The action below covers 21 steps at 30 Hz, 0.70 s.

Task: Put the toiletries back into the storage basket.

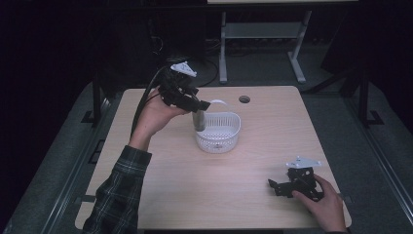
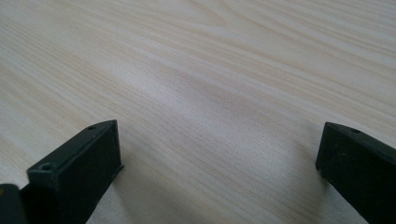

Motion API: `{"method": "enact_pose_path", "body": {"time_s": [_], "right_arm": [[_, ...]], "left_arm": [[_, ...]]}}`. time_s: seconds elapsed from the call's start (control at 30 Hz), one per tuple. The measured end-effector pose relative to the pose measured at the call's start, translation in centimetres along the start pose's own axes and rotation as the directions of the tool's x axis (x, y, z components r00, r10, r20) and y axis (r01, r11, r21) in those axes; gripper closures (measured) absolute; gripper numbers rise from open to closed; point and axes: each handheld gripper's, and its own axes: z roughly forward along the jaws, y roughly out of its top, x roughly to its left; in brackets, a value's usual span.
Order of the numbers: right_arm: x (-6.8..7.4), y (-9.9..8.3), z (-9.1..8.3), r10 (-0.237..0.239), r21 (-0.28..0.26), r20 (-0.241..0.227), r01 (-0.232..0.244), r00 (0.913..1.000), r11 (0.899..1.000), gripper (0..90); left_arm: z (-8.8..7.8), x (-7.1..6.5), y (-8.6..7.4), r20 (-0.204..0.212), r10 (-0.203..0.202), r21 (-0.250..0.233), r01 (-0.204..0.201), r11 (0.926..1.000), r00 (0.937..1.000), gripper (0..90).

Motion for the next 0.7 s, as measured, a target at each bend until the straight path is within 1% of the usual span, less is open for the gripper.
{"method": "enact_pose_path", "body": {"time_s": [0.03, 0.13, 0.27, 0.3, 0.4, 0.47, 0.5, 0.57, 0.67, 0.7], "right_arm": [[0.0, 0.0, 0.0, -0.001, 0.0, 0.0, 0.001, 1.0, 1.0, 0.0], [0.0, 0.0, 0.0, 0.0, 0.0, 0.0, 0.0, 1.0, 1.0, 0.0], [0.0, 0.0, 0.0, 0.0, 0.001, -0.001, 0.0, 1.0, 1.0, 0.0], [0.0, 0.0, 0.0, 0.0, 0.001, -0.001, 0.0, 1.0, 1.0, 0.0], [0.0, 0.0, 0.0, 0.0, 0.0, -0.001, 0.0, 1.0, 1.0, 0.0], [0.0, 0.0, 0.0, -0.001, 0.001, -0.001, 0.001, 1.0, 1.0, 0.0], [0.0, 0.0, 0.0, 0.0, 0.001, -0.001, 0.0, 1.0, 1.0, 0.0], [0.0, 0.0, 0.0, -0.001, 0.001, -0.001, 0.001, 1.0, 1.0, 0.0], [0.0, 0.0, 0.0, -0.001, 0.001, -0.001, 0.001, 1.0, 1.0, 0.0], [0.0, 0.0, 0.0, 0.0, 0.001, -0.001, 0.0, 1.0, 1.0, 0.0]], "left_arm": [[0.2, 0.0, 0.0, 0.005, -0.003, -0.002, 0.003, 1.0, 1.0, 29.8], [0.7, 0.1, -0.1, 0.003, 0.0, -0.003, 0.0, 1.0, 1.0, 29.8], [1.5, 0.4, -0.5, 0.01, -0.011, -0.003, 0.011, 0.9999, 0.9999, 29.8], [1.7, 0.4, -0.6, 0.011, -0.008, 0.0, 0.008, 1.0, 0.9999, 29.8], [2.3, 0.5, -0.9, 0.014, -0.01, 0.007, 0.009, 0.9999, 0.9999, 29.8], [2.7, 0.4, -1.1, 0.012, -0.016, 0.001, 0.016, 0.9999, 0.9998, 29.8], [2.8, 0.5, -1.2, 0.014, -0.009, 0.009, 0.009, 0.9999, 0.9999, 29.8], [3.1, 0.5, -1.4, 0.018, -0.016, 0.008, 0.016, 0.9998, 0.9997, 29.7], [3.5, 0.5, -1.6, 0.02, -0.013, 0.013, 0.012, 0.9998, 0.9997, 29.7], [3.7, 0.4, -1.7, 0.018, -0.017, 0.01, 0.017, 0.9998, 0.9997, 29.7]]}}
